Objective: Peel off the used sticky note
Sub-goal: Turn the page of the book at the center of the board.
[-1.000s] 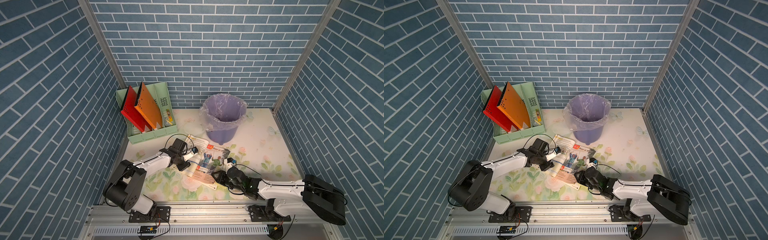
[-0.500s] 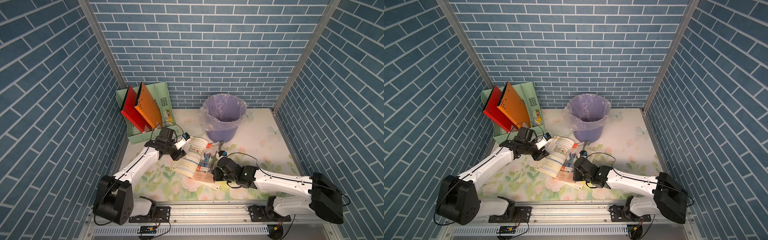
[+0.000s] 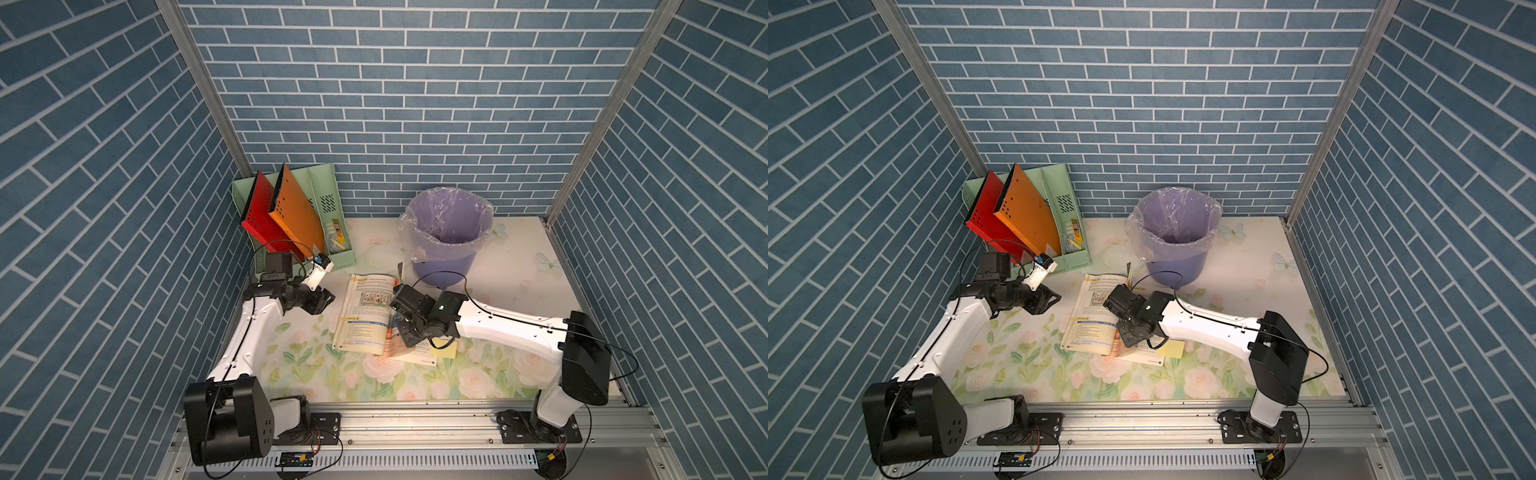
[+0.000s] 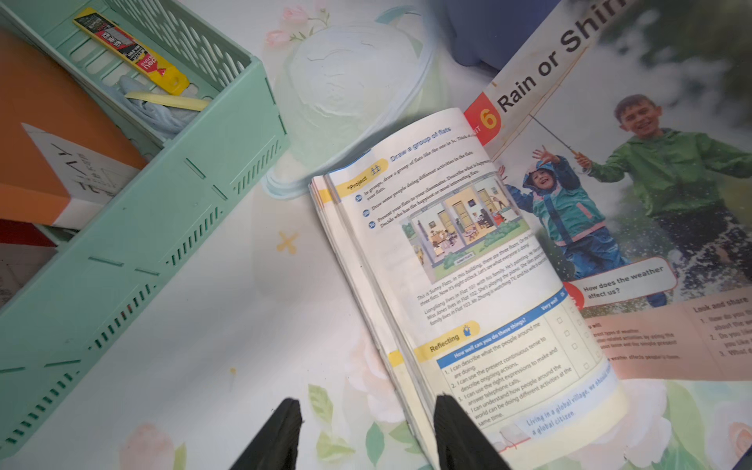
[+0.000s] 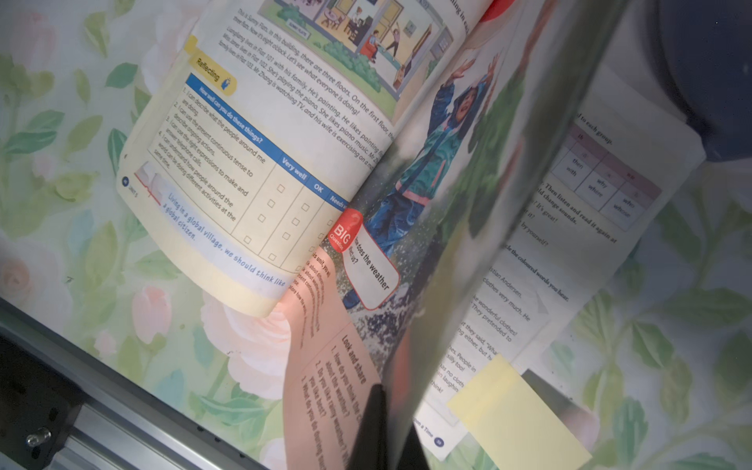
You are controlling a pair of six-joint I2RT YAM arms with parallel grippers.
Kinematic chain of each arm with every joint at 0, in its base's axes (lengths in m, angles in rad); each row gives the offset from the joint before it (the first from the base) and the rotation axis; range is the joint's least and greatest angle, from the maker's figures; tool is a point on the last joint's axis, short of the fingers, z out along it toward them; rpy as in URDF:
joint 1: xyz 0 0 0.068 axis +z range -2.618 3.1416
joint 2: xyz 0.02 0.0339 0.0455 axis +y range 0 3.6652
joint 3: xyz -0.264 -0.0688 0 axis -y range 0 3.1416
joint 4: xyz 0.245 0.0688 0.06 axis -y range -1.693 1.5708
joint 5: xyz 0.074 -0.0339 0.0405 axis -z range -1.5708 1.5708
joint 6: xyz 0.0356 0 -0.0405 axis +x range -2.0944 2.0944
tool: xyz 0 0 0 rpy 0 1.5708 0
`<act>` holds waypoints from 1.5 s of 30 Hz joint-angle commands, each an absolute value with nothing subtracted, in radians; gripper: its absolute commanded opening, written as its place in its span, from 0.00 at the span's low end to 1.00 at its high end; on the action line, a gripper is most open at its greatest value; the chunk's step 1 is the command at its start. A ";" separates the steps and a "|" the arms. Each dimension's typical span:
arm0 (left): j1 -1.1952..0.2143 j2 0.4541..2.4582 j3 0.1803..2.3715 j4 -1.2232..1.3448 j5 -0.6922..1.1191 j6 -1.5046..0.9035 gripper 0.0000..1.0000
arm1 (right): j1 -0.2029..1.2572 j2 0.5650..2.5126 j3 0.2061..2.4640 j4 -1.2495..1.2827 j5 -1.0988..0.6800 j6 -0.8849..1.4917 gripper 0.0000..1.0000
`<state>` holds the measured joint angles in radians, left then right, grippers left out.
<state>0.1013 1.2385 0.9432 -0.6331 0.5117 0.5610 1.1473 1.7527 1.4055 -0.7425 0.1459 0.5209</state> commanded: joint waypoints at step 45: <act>0.093 1.516 0.795 -0.354 0.348 0.515 0.55 | 1.298 2.295 1.931 -0.450 -0.071 0.623 0.74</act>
<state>0.1078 1.4982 0.8215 -0.3733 0.3874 0.5198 1.3098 2.3734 1.9854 -0.5697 -0.0288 0.6525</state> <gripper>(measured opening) 0.552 0.735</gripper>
